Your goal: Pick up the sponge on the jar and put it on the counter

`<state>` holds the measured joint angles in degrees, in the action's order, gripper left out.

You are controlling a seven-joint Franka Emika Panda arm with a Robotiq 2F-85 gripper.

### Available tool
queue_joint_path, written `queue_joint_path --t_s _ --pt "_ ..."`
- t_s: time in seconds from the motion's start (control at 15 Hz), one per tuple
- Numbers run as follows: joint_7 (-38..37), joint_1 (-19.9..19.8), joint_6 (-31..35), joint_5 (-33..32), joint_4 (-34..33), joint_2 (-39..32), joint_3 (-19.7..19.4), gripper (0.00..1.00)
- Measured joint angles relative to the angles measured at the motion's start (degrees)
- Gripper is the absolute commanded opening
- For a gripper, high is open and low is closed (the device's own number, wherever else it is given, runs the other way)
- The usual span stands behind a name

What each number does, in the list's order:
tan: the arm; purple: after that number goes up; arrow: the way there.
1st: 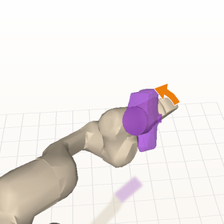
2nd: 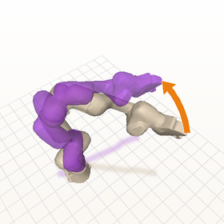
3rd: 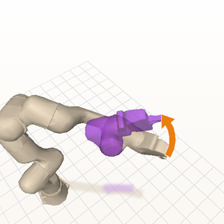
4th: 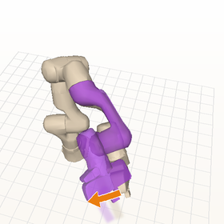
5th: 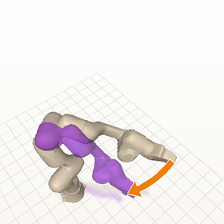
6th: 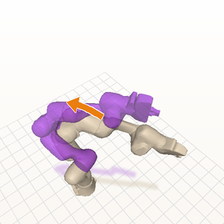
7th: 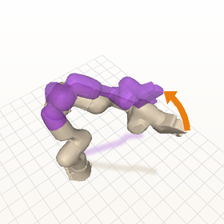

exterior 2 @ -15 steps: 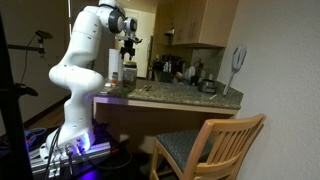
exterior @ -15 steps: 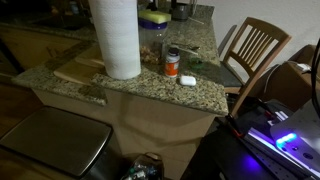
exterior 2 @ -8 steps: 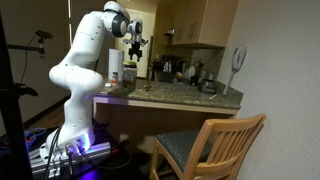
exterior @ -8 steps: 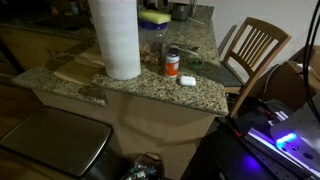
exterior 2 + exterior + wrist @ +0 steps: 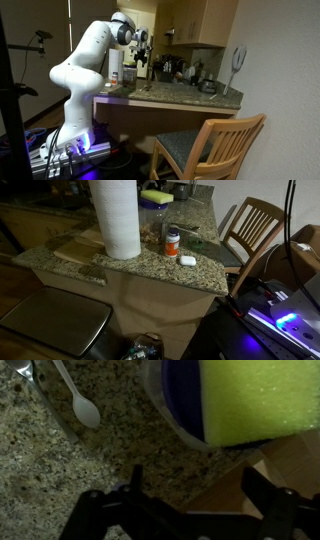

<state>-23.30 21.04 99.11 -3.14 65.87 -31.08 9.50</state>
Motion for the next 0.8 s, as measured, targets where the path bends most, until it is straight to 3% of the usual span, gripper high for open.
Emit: queue_joint_path --t_s 0.8 --pt "2.5 0.2 -1.1 0.6 -0.4 2.5 1.3 1.00"
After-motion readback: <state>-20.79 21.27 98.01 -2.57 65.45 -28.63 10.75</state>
